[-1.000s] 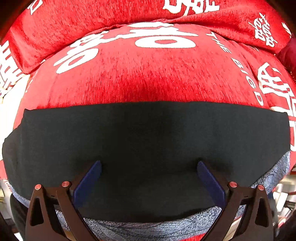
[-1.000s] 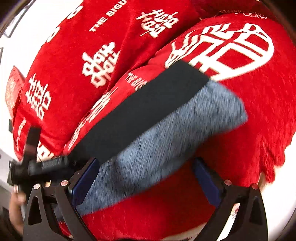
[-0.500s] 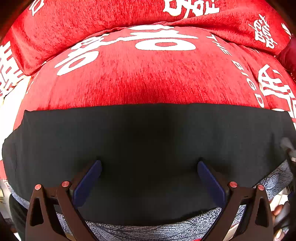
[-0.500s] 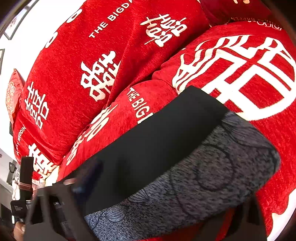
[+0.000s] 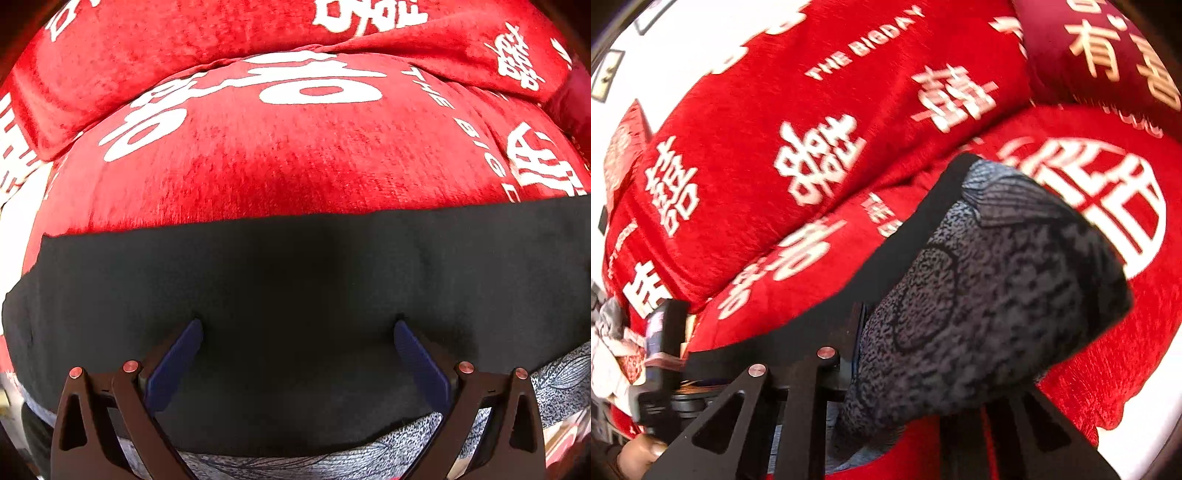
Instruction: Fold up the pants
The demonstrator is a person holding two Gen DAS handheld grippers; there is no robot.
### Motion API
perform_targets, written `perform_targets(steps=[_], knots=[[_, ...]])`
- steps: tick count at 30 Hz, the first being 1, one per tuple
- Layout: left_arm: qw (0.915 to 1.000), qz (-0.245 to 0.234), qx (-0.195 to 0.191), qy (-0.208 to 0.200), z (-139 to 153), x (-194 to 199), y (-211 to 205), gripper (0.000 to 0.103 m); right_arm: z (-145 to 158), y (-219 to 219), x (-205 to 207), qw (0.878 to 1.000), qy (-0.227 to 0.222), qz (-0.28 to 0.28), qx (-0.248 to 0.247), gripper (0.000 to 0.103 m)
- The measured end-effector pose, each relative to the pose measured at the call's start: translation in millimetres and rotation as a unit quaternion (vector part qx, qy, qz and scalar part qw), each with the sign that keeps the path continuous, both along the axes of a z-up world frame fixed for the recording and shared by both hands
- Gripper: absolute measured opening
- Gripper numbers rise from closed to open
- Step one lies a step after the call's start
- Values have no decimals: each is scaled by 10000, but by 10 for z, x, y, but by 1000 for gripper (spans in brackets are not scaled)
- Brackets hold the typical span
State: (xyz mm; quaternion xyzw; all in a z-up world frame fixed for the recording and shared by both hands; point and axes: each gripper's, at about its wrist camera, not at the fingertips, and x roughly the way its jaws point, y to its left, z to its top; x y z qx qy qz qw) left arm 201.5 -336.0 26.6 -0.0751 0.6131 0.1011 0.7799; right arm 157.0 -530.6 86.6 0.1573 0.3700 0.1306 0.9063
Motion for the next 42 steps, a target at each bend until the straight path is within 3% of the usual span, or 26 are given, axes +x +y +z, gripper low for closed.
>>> perform_targets(steps=[9, 16, 19, 25, 31, 32, 35, 37, 38, 39, 40, 42], knots=[[9990, 16, -418, -158, 231, -196, 448, 103, 539, 583, -215, 9954, -449, 441, -717, 19], [9945, 395, -846, -474, 441, -552, 1209, 103, 837, 1371, -471, 9801, -963, 1076, -1360, 19], [9918, 692, -930, -537, 445, -751, 1597, 103, 755, 1751, -573, 9726, -1010, 1325, -1620, 19], [9819, 1408, -1150, -535, 325, -1208, 2342, 103, 304, 2561, -829, 9430, -1025, 1940, -2501, 19], [9713, 1945, -1226, -604, 233, -1604, 2918, 103, -436, 3250, -1137, 8935, -827, 2384, -3716, 19], [9701, 1994, -1245, -597, 212, -1643, 2965, 103, -603, 3347, -1162, 8806, -731, 2352, -4047, 19], [9678, 2044, -1357, -561, 147, -1698, 3018, 103, -745, 3495, -1299, 8496, -920, 2261, -4675, 29], [9684, 1980, -1407, -566, 145, -1691, 2970, 103, -721, 3569, -1403, 8290, -963, 2350, -4982, 49], [9687, 1934, -1443, -585, 161, -1675, 2938, 103, -637, 3567, -1502, 8235, -1032, 2500, -4987, 68], [9691, 1875, -1476, -626, 187, -1661, 2904, 103, -542, 3543, -1570, 8266, -1061, 2630, -4862, 78], [9708, 1753, -1479, -706, 246, -1641, 2849, 103, -429, 3491, -1631, 8342, -1060, 2748, -4662, 79], [9747, 1546, -1398, -806, 350, -1590, 2749, 103, -127, 3273, -1702, 8626, -816, 3050, -3953, 79]])
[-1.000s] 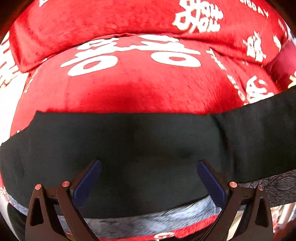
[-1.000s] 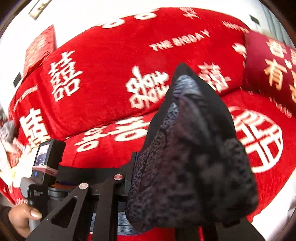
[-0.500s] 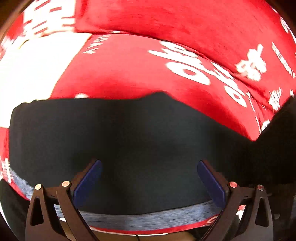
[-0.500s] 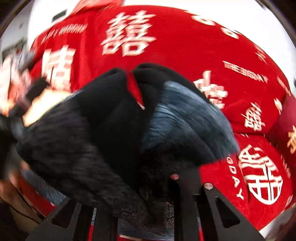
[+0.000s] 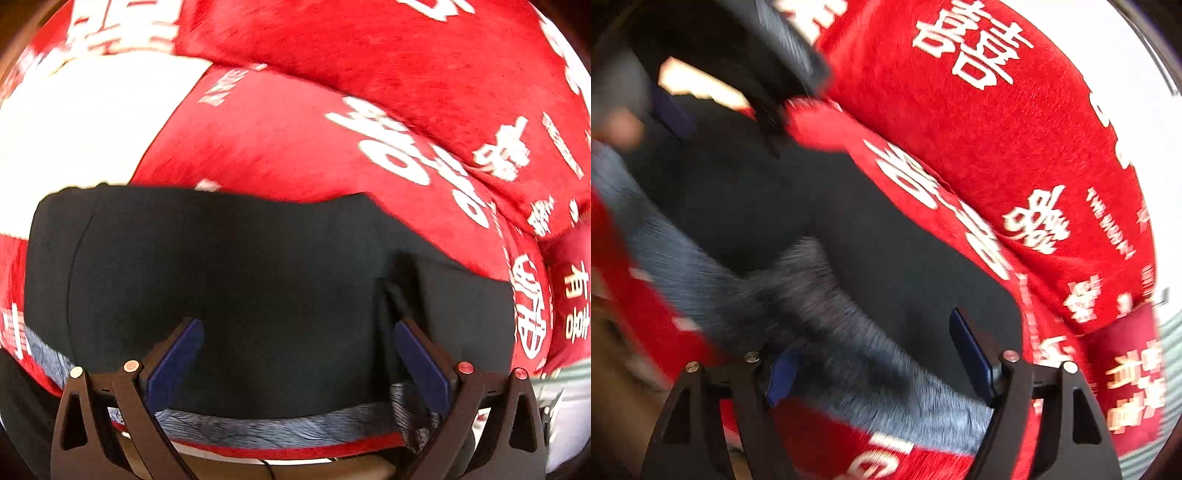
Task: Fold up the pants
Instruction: 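Release the folded pants with the right gripper and press them flat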
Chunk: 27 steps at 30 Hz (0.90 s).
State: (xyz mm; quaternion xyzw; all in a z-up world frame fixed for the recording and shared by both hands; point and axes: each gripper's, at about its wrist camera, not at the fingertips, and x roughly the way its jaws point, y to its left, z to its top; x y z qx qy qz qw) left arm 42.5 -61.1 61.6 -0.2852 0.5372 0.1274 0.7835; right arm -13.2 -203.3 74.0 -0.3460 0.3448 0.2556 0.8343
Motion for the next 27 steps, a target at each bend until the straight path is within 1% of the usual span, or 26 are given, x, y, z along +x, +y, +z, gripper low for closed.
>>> perform_targets(steps=[1, 2, 3, 5, 6, 7, 8, 9, 10, 11, 12, 13, 14, 15, 16, 17, 19, 20, 22, 24, 26, 27], knots=[[9999, -106, 78, -57, 58, 31, -72, 103, 164, -176, 25, 9984, 332, -22, 467, 80], [9997, -202, 138, -98, 108, 64, -144, 103, 257, -292, 70, 9959, 478, -108, 765, 82], [9994, -276, 172, -111, 139, 86, -209, 103, 369, -512, 177, 9896, 681, -376, 1211, 84], [9983, -552, 188, -89, 153, 145, -426, 103, 427, -873, 433, 9727, 1071, -924, 1838, 84], [9971, -729, 217, -59, 141, 174, -543, 103, 378, -1098, 613, 9589, 1329, -1334, 2123, 84], [9946, -972, 373, 21, 108, 217, -718, 103, 296, -1265, 725, 9467, 1549, -1638, 2302, 84], [9924, -1093, 550, 126, 71, 235, -817, 103, 183, -1413, 835, 9312, 1854, -1913, 2487, 84], [9885, -1192, 848, 381, -12, 255, -930, 103, 35, -1548, 923, 9132, 2222, -2159, 2648, 84], [9854, -1222, 1016, 609, -97, 259, -993, 103, -71, -1624, 969, 9020, 2444, -2271, 2739, 84], [9835, -1233, 1061, 794, -187, 250, -1016, 103, -160, -1674, 968, 8933, 2608, -2339, 2816, 84], [9830, -1225, 1001, 936, -273, 236, -1015, 103, -248, -1706, 937, 8891, 2740, -2342, 2822, 84], [9845, -1155, 777, 1063, -383, 207, -980, 103, -291, -1712, 949, 8887, 2817, -2332, 2765, 84], [9867, -1074, 673, 1018, -399, 192, -946, 103, -354, -1673, 909, 8932, 2857, -2313, 2590, 84], [9870, -1073, 664, 997, -387, 192, -934, 103, -358, -1650, 878, 8981, 2807, -2292, 2494, 84], [9861, -1117, 706, 1007, -359, 201, -941, 103, -315, -1614, 839, 9027, 2724, -2267, 2440, 84], [9864, -1105, 718, 986, -333, 194, -936, 103, -240, -1594, 858, 9044, 2656, -2246, 2470, 84], [9891, -969, 616, 919, -291, 140, -909, 103, -17, -1584, 951, 9070, 2437, -2129, 2695, 85], [9896, -942, 568, 922, -295, 125, -896, 103, 87, -1547, 1005, 9129, 2248, -2064, 2710, 85], [9886, -990, 588, 966, -355, 119, -906, 103, 197, -1419, 1142, 9298, 1871, -2017, 2445, 85], [9881, -1021, 655, 944, -370, 126, -916, 103, 187, -1235, 1378, 9436, 1665, -1955, 2092, 85], [9882, -1014, 655, 944, -366, 136, -908, 103, 41, -1056, 1625, 9492, 1680, -2024, 1726, 85], [9883, -1020, 646, 928, -385, 127, -892, 103, -61, -985, 1761, 9495, 1736, -2117, 1535, 85]])
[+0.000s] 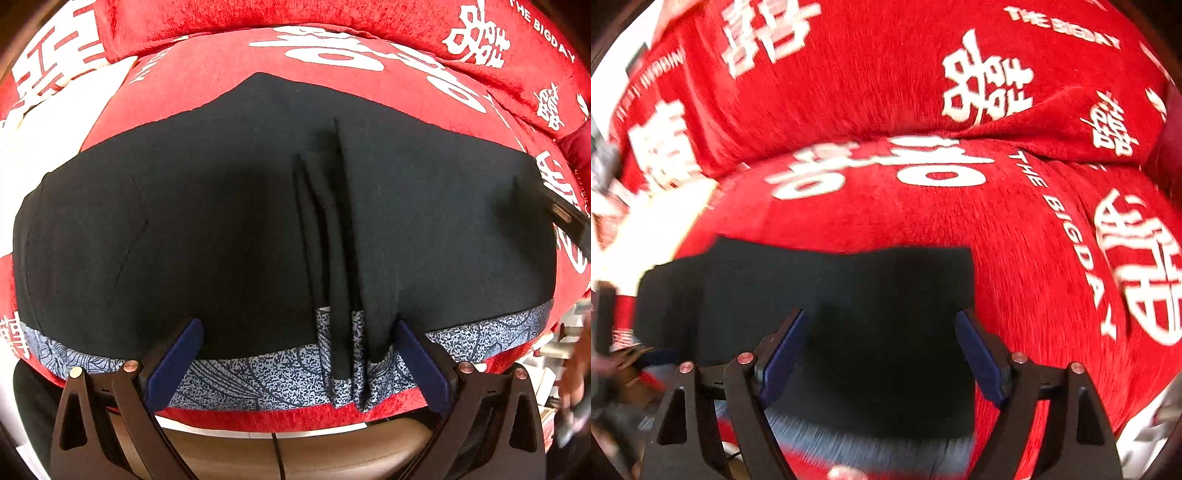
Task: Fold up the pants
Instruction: 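Release the folded pants with the right gripper and press them flat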
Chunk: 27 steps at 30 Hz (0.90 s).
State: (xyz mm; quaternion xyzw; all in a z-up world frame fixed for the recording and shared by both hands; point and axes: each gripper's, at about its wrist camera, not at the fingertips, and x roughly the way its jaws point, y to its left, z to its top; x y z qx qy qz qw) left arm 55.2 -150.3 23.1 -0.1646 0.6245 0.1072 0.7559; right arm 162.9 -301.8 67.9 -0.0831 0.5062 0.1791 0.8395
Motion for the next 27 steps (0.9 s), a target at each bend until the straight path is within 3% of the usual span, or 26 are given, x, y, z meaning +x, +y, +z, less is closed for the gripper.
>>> perform_targets(steps=[3, 6, 10, 12, 15, 21, 25, 27], knots=[[10000, -14, 16, -62, -7, -31, -12, 103, -217, 87, 275, 9993, 169, -188, -273, 99], [9999, -55, 22, -116, -14, -59, -15, 103, -240, 40, 306, 9987, 253, -402, -166, 101], [9998, -102, 10, -194, -14, -59, -1, 103, -90, 47, -106, 9990, -179, -339, -226, 101], [9997, -108, 39, -208, -13, -60, -5, 103, -164, 69, -380, 9993, -164, -179, -287, 101], [9997, -116, 14, -191, 6, -43, -19, 103, -257, 141, -616, 9952, -378, -13, -900, 100], [9984, 171, 0, -545, 189, -152, 159, 103, 62, 220, -928, 9965, -663, 14, -517, 101], [9989, 107, -160, -420, 112, -212, 186, 103, -263, 317, -964, 9963, -190, 31, -832, 101], [9982, 77, -108, -593, 221, -280, 187, 103, -258, 279, -1048, 9972, -209, -52, -717, 101]])
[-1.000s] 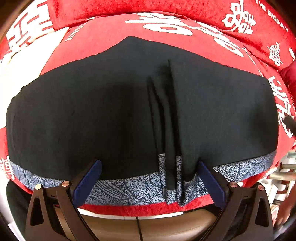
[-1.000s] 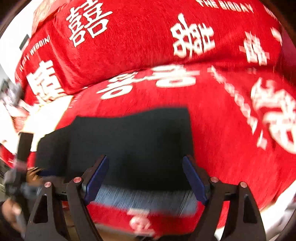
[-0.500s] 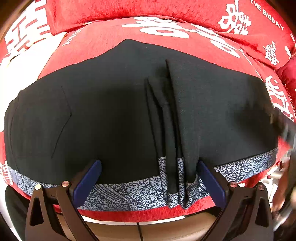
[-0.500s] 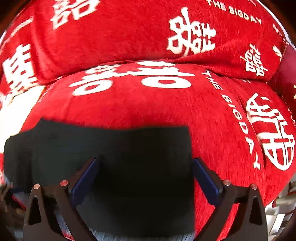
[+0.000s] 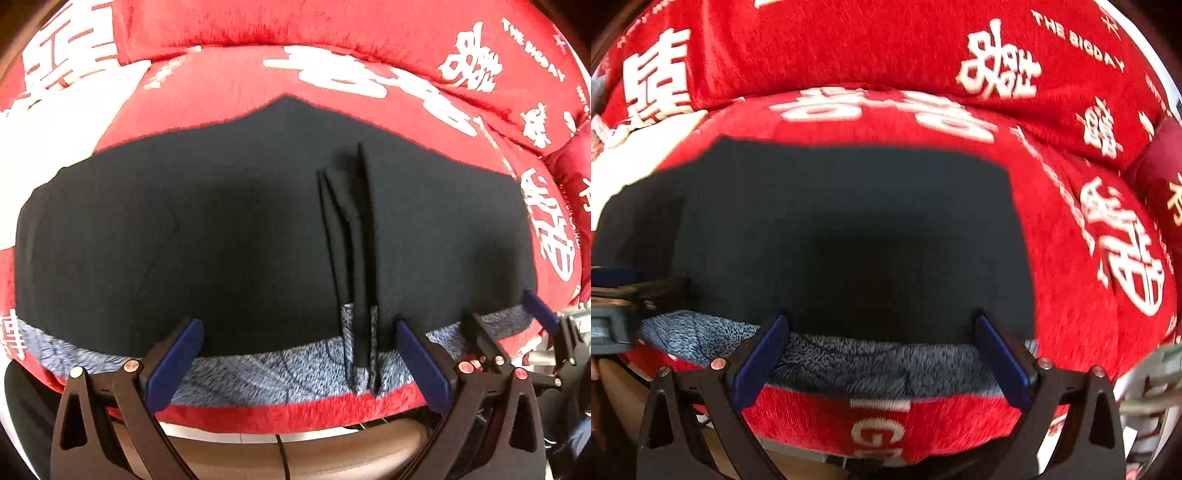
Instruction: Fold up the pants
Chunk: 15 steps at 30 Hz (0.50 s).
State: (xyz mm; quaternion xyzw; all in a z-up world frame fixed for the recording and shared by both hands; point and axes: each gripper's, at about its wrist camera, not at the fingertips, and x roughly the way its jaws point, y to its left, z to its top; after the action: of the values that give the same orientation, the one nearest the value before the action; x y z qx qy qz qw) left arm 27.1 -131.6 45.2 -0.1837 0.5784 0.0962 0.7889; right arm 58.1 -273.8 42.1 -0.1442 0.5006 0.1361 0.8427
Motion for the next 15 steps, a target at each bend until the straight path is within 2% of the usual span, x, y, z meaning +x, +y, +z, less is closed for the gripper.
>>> perform_targets(steps=[2, 4, 7, 9, 11, 12, 15], knots=[[9993, -14, 134, -353, 161, -93, 44, 103, 54, -13, -43, 10000, 21, -14, 14, 101], [9989, 7, 207, -424, 194, -113, 106, 103, 142, -1, -65, 9999, -101, 26, 86, 101], [9991, 227, 320, 130, -58, -76, 250, 103, 175, 107, -13, 9997, -132, 118, 150, 101], [9988, 296, 278, 280, -176, -87, 324, 103, 72, 231, 70, 9997, 61, 203, 132, 101], [9987, 275, 415, 110, -73, -130, 334, 103, -40, 348, 121, 9993, 302, 154, -140, 101], [9988, 306, 369, -80, 18, -174, 369, 103, 1, 403, 105, 9996, 200, 149, -137, 101], [9964, 475, 602, -363, 185, -269, 497, 103, 160, 567, -3, 9982, 53, 488, 343, 101]])
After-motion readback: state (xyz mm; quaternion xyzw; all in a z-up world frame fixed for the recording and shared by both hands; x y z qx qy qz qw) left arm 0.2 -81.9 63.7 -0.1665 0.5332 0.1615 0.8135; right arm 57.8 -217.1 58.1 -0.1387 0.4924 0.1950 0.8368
